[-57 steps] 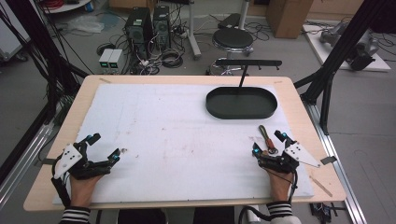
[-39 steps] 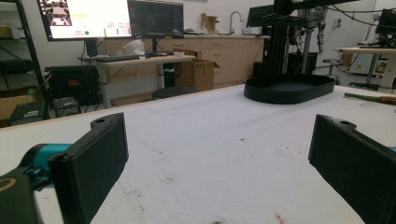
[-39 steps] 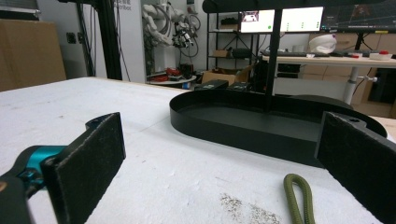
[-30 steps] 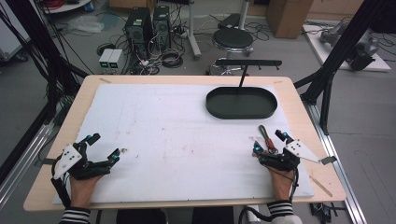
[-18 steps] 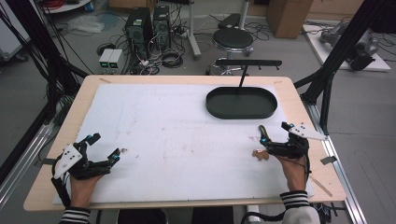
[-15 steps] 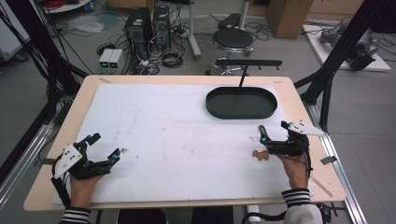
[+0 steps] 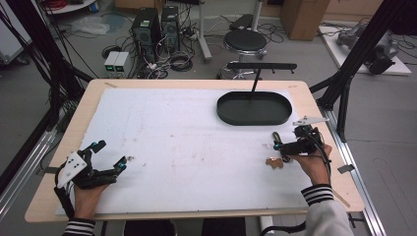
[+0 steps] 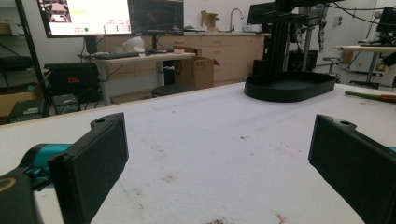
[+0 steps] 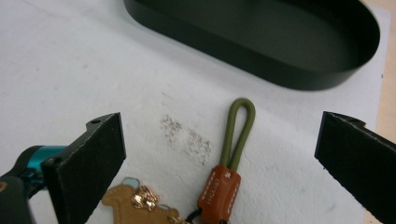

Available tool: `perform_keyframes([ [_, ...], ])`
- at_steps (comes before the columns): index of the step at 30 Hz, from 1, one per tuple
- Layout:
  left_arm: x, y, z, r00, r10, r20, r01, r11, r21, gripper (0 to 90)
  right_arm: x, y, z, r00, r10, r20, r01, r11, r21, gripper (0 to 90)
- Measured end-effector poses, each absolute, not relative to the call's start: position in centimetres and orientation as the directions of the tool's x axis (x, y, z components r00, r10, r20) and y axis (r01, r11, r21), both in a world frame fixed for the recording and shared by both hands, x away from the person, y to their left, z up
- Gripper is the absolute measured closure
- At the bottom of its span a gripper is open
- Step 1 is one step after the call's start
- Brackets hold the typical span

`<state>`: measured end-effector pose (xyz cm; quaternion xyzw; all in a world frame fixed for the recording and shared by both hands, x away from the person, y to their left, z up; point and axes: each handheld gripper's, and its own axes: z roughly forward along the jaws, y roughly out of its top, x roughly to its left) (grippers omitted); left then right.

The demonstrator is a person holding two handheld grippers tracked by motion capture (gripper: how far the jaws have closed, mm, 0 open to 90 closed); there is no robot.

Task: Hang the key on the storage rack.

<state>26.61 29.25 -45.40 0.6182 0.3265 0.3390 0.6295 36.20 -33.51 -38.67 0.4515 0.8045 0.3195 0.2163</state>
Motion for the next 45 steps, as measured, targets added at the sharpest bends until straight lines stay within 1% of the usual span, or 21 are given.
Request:
perform_keyframes([
  [3,26.6,29.2,-45.4,0.557,0.830,0.008,-0.023,0.005,1.000,5.2,36.9,-33.3,-38.8,-0.496,0.865,-0.078,0.633,0.422,0.649,0.8],
  [4,26.6,29.2,-45.4,0.557,0.830,0.008,-0.023,0.005,1.000,5.2,37.1,-33.3,-38.8,-0.499,0.862,-0.085,0.640,0.433,0.635,2.9],
  [7,26.6,29.2,-45.4,0.557,0.831,0.009,-0.023,0.005,1.000,5.2,37.4,-33.1,-38.8,-0.503,0.861,-0.074,0.659,0.438,0.611,4.6],
  [10,26.6,29.2,-45.4,0.557,0.830,0.009,-0.022,0.004,1.000,5.2,38.1,-32.7,-38.9,-0.501,0.862,-0.079,0.707,0.460,0.538,5.6],
  [13,26.6,29.2,-45.4,0.557,0.830,0.009,-0.022,0.004,1.000,5.2,38.5,-32.4,-39.1,-0.488,0.870,-0.069,0.741,0.454,0.494,6.3],
  [15,26.6,29.2,-45.4,0.557,0.830,0.009,-0.022,0.004,1.000,5.2,38.8,-32.3,-39.2,-0.485,0.872,-0.067,0.758,0.457,0.465,9.6],
  [16,26.6,29.2,-45.4,0.558,0.830,0.009,-0.021,0.004,1.000,5.2,38.8,-32.3,-39.2,-0.485,0.872,-0.067,0.758,0.457,0.465,9.6],
  [17,26.6,29.2,-45.4,0.557,0.830,0.009,-0.021,0.004,1.000,5.2,39.1,-32.2,-39.3,-0.490,0.869,-0.067,0.771,0.468,0.431,15.1],
  [20,26.6,29.2,-45.4,0.559,0.829,0.007,-0.020,0.005,1.000,5.2,39.2,-32.1,-39.3,-0.485,0.872,-0.064,0.779,0.464,0.422,16.1],
  [22,26.6,29.2,-45.4,0.559,0.829,0.007,-0.020,0.004,1.000,5.2,39.5,-32.1,-39.5,-0.468,0.883,-0.041,0.798,0.442,0.410,19.3],
  [24,26.6,29.2,-45.4,0.558,0.830,0.010,-0.019,0.001,1.000,5.2,39.5,-32.1,-39.6,-0.465,0.885,-0.036,0.804,0.438,0.403,19.6],
  [25,26.6,29.2,-45.4,0.558,0.829,0.011,-0.019,0.000,1.000,5.2,39.6,-32.1,-39.7,-0.455,0.890,-0.027,0.818,0.429,0.382,23.4],
  [27,26.6,29.2,-45.4,0.559,0.829,0.012,-0.019,-0.002,1.000,5.2,39.6,-32.1,-39.7,-0.455,0.890,-0.035,0.819,0.434,0.375,24.9],
  [28,26.6,29.2,-45.4,0.558,0.830,0.012,-0.019,-0.002,1.000,5.2,39.7,-32.0,-39.7,-0.443,0.896,-0.031,0.834,0.425,0.353,28.2],
  [32,26.7,29.2,-45.4,0.558,0.830,0.011,-0.019,-0.001,1.000,5.2,39.9,-31.8,-39.7,-0.435,0.899,-0.039,0.842,0.422,0.335,31.7],
  [36,26.7,29.2,-45.4,0.558,0.830,0.010,-0.017,-0.001,1.000,5.2,40.1,-31.6,-39.5,-0.421,0.906,-0.039,0.860,0.413,0.300,40.9],
  [42,26.7,29.2,-45.4,0.558,0.830,0.006,-0.016,0.004,1.000,5.2,40.4,-31.3,-39.5,-0.410,0.911,-0.037,0.875,0.405,0.266,44.0],
  [45,26.7,29.2,-45.4,0.558,0.830,0.006,-0.016,0.004,1.000,5.2,40.5,-31.3,-39.8,-0.401,0.915,-0.042,0.885,0.399,0.241,47.5],
])
